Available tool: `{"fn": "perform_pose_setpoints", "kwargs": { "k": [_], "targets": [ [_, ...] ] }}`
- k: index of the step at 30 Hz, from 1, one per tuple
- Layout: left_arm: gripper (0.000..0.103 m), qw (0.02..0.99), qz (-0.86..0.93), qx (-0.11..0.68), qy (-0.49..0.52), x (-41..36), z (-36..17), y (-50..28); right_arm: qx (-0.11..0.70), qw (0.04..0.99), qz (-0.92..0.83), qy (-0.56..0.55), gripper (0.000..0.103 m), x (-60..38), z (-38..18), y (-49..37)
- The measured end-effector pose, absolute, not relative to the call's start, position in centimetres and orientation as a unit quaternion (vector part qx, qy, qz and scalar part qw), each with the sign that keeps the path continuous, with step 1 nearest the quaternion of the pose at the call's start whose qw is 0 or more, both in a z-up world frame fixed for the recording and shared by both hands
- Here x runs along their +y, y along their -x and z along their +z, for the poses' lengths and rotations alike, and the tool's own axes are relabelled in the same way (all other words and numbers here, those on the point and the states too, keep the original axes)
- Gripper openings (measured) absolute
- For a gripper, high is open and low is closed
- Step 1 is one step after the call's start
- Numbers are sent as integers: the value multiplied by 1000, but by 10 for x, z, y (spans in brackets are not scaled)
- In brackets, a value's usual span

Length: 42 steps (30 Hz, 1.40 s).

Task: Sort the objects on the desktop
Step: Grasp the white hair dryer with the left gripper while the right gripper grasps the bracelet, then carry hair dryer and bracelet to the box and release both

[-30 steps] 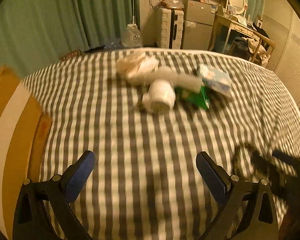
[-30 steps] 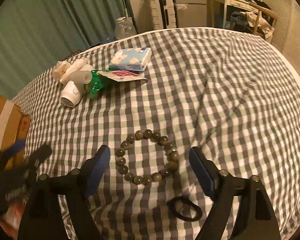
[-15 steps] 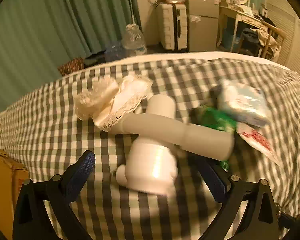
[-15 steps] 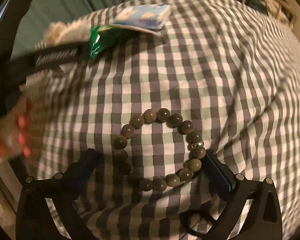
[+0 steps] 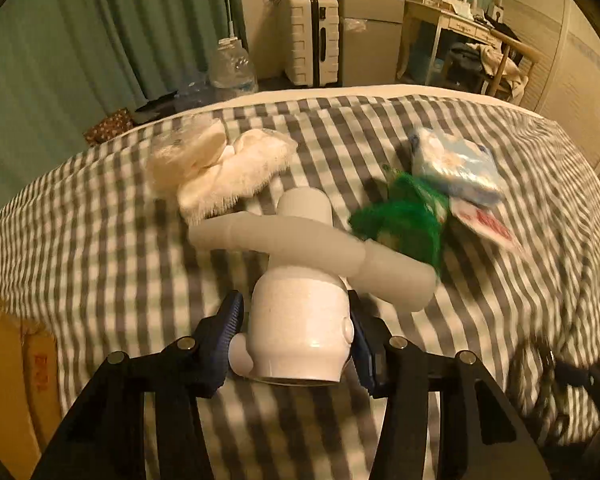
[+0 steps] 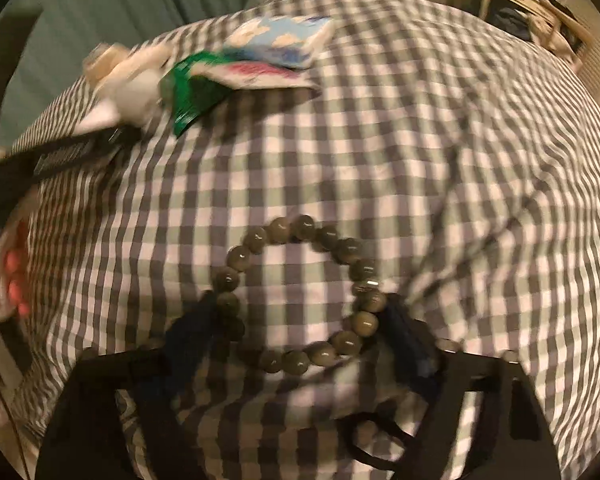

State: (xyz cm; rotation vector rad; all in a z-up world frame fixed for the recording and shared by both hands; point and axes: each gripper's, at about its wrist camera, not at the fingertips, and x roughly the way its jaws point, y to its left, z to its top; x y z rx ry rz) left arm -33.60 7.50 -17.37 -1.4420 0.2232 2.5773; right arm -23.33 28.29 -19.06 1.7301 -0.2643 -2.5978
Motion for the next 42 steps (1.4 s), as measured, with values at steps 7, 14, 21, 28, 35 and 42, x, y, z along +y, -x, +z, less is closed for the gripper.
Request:
{"fn": "perform_pose_setpoints", "kwargs": {
  "k": [7, 14, 21, 28, 35, 42],
  "targets": [
    [51, 105, 853, 71, 506, 50, -158, 283, -182, 21, -825, -534, 11, 317, -178, 210],
    [50, 61, 822, 30, 565, 12, -137, 227, -177, 58, -825, -533, 11, 307, -147, 173],
    [50, 42, 796, -10, 603, -22, -134, 172, -164, 86, -818, -545, 11, 258, -137, 157],
    [50, 31, 824, 3, 566, -50, -101, 135, -141, 112, -836, -519, 11, 225, -91, 129],
    [50, 46, 880, 4, 473, -89, -19, 112, -83, 127, -861, -486, 11, 169, -32, 115],
    [50, 22, 903, -9, 430, -166, 13, 106, -40, 200, -864, -461, 11, 63, 22, 119]
  ]
}}
